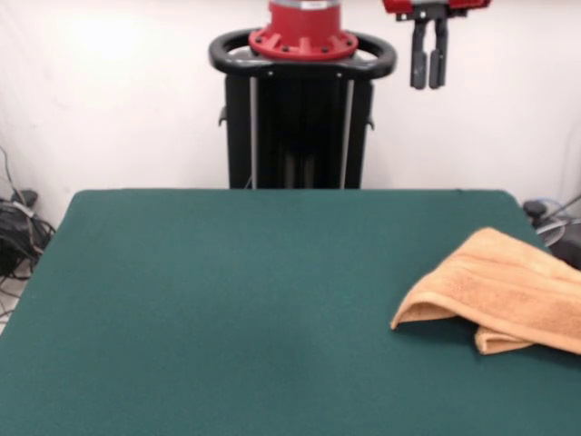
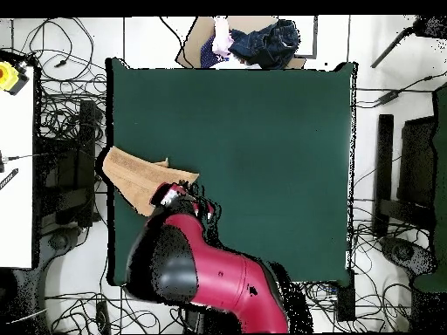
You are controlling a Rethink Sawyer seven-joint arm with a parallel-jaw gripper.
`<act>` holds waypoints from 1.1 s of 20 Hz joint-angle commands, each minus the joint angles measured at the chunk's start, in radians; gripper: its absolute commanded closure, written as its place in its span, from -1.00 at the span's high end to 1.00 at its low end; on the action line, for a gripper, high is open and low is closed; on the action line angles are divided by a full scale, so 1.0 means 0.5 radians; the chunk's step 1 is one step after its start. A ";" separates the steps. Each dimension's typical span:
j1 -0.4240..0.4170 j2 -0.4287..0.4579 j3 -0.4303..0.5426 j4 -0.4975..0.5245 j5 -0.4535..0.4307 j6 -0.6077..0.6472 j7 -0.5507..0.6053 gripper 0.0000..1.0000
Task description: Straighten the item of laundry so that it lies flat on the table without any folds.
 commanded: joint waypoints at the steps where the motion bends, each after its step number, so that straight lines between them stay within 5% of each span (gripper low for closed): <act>1: 0.126 0.239 -0.220 0.059 -0.136 -0.146 0.331 -1.00; 2: 0.153 0.253 -0.252 0.055 -0.140 -0.193 0.313 -1.00; 3: 0.180 0.267 -0.284 0.050 -0.144 -0.240 0.294 1.00; 6: 0.203 0.281 -0.325 0.038 -0.170 -0.274 0.268 1.00; 11: 0.334 0.318 -0.454 -0.066 -0.134 0.040 0.307 1.00; 22: 0.149 0.527 -0.163 -0.003 -0.129 -0.387 0.326 1.00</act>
